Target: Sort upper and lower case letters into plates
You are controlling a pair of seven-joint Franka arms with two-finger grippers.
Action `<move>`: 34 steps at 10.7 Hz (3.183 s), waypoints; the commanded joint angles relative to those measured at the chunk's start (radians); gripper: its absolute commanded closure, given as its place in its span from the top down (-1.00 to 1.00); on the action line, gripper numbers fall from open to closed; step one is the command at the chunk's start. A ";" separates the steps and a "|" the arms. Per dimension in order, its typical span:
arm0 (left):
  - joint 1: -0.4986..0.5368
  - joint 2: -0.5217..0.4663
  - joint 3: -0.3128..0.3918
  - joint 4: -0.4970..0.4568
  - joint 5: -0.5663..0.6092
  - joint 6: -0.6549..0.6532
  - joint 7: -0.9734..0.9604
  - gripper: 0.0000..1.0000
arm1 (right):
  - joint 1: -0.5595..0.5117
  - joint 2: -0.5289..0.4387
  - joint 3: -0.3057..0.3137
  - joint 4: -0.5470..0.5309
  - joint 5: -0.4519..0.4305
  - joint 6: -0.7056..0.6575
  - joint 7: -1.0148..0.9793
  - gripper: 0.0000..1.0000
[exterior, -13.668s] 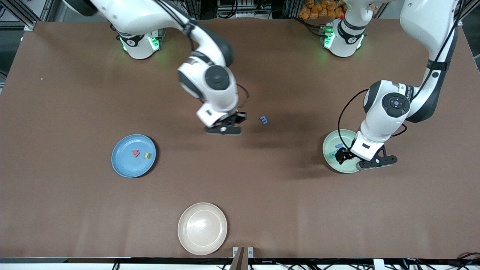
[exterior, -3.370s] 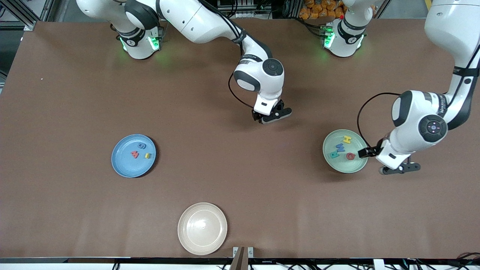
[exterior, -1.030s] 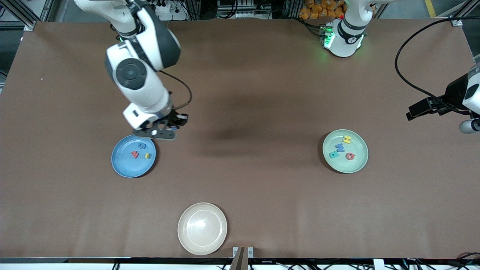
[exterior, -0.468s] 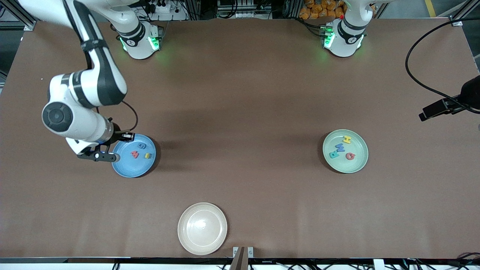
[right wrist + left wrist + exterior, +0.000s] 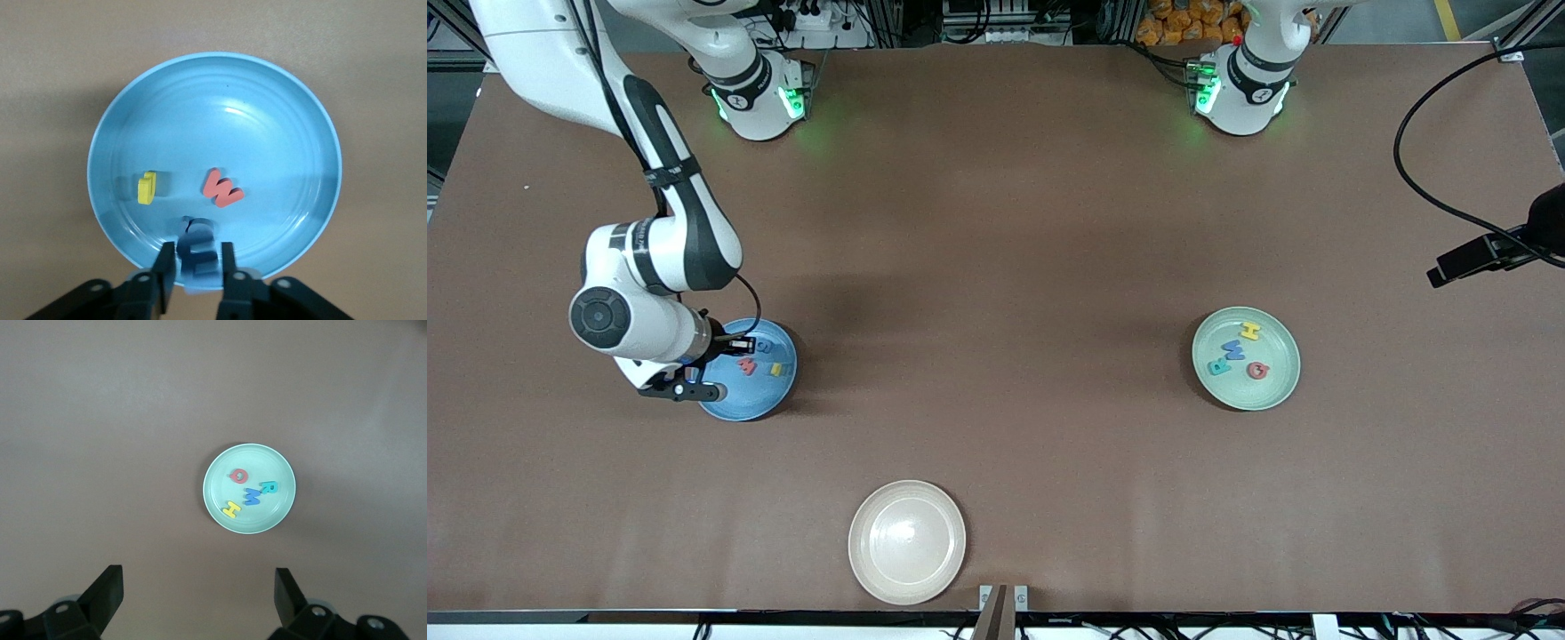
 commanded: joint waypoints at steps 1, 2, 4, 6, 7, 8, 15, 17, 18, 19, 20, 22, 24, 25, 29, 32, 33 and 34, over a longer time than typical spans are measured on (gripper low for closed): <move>0.008 -0.008 0.002 0.002 -0.032 -0.015 0.017 1.00 | -0.007 -0.051 0.005 -0.014 0.023 -0.005 -0.053 1.00; 0.008 -0.007 0.002 0.004 -0.033 -0.014 0.011 1.00 | -0.007 -0.076 0.005 -0.014 0.022 -0.007 -0.056 1.00; 0.009 -0.005 0.002 0.004 -0.033 -0.014 0.009 1.00 | -0.012 -0.163 0.006 -0.011 0.022 -0.061 -0.058 1.00; 0.008 -0.003 0.002 0.002 -0.035 -0.014 0.009 1.00 | -0.053 -0.229 0.008 -0.002 0.022 -0.106 -0.056 1.00; 0.008 -0.003 0.002 0.004 -0.036 -0.012 0.006 1.00 | -0.061 -0.261 0.008 -0.001 0.022 -0.111 -0.059 1.00; 0.008 0.000 0.001 0.004 -0.036 -0.012 0.006 1.00 | -0.071 -0.286 0.008 0.000 0.022 -0.119 -0.059 1.00; 0.009 0.012 0.002 0.005 -0.067 -0.006 0.006 1.00 | -0.116 -0.409 0.009 0.136 0.023 -0.325 -0.104 1.00; 0.008 0.012 0.002 0.005 -0.061 -0.006 0.008 1.00 | -0.118 -0.407 0.009 0.239 0.023 -0.440 -0.104 1.00; 0.008 0.012 0.002 0.005 -0.062 -0.005 0.008 1.00 | -0.115 -0.407 0.012 0.262 0.023 -0.453 -0.102 1.00; 0.008 0.012 0.002 0.005 -0.062 -0.006 0.006 1.00 | -0.108 -0.407 0.014 0.290 0.025 -0.485 -0.104 1.00; 0.008 0.012 0.002 0.005 -0.062 -0.005 0.006 1.00 | -0.104 -0.407 0.014 0.329 0.025 -0.549 -0.104 1.00; 0.008 0.012 0.002 0.005 -0.064 -0.002 0.005 1.00 | -0.098 -0.407 0.014 0.373 0.075 -0.579 -0.104 1.00; 0.008 0.015 0.002 0.005 -0.064 0.011 0.003 1.00 | -0.090 -0.406 0.012 0.379 0.079 -0.594 -0.104 1.00; 0.006 0.016 0.002 0.005 -0.062 0.012 0.005 1.00 | -0.090 -0.404 0.015 0.379 0.079 -0.608 -0.105 1.00; 0.000 0.015 0.001 0.010 -0.061 0.018 0.011 1.00 | -0.079 -0.406 0.008 0.379 0.077 -0.649 -0.120 1.00; -0.006 -0.017 -0.028 0.010 -0.058 0.020 0.005 1.00 | -0.075 -0.407 0.006 0.390 0.071 -0.669 -0.128 1.00; -0.002 -0.026 -0.045 0.010 -0.058 0.020 0.005 1.00 | -0.064 -0.407 0.003 0.397 0.065 -0.669 -0.128 1.00; -0.002 -0.037 -0.048 0.008 -0.053 0.020 0.006 1.00 | -0.059 -0.407 -0.014 0.399 0.065 -0.663 -0.128 1.00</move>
